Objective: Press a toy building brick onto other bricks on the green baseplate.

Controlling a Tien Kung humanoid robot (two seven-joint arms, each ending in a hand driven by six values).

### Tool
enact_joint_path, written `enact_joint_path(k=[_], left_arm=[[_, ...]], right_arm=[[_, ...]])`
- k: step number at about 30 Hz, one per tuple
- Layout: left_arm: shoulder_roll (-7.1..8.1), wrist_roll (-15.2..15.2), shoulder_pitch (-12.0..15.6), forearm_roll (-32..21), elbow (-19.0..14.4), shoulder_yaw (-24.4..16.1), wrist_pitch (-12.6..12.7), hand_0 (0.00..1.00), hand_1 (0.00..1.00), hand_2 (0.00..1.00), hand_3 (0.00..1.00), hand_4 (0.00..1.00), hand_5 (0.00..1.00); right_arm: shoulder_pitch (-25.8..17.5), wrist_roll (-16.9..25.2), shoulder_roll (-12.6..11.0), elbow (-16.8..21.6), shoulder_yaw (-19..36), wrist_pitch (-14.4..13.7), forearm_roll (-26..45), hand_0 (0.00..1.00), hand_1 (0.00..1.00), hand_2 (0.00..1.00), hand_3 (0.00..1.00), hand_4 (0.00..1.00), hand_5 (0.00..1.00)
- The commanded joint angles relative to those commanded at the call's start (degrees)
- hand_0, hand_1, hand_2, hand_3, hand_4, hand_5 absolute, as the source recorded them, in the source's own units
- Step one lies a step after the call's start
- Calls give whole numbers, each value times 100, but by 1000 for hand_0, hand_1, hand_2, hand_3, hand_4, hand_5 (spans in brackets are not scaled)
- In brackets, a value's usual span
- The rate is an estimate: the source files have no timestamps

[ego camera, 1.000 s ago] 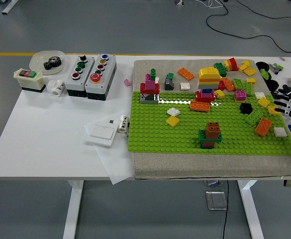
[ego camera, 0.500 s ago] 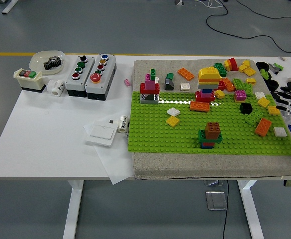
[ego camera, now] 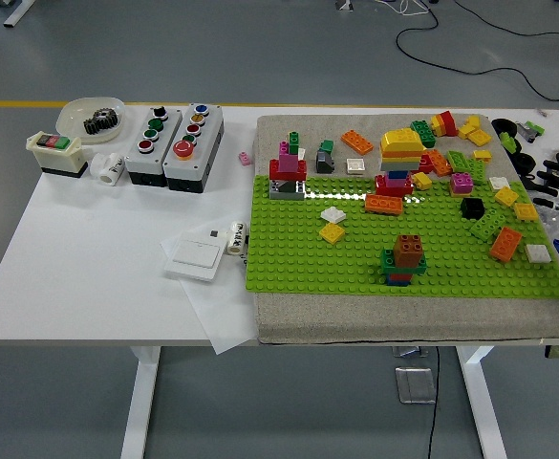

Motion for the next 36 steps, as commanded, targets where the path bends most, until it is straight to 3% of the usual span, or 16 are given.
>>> enact_joint_path(k=[36], left_arm=[[14,-7,-95,304,-58,-96,90,479,583,708,724,765,815]], right_arm=[[-69,-28,-57,60,74,-14,-162,748,747,786,772,998,849]])
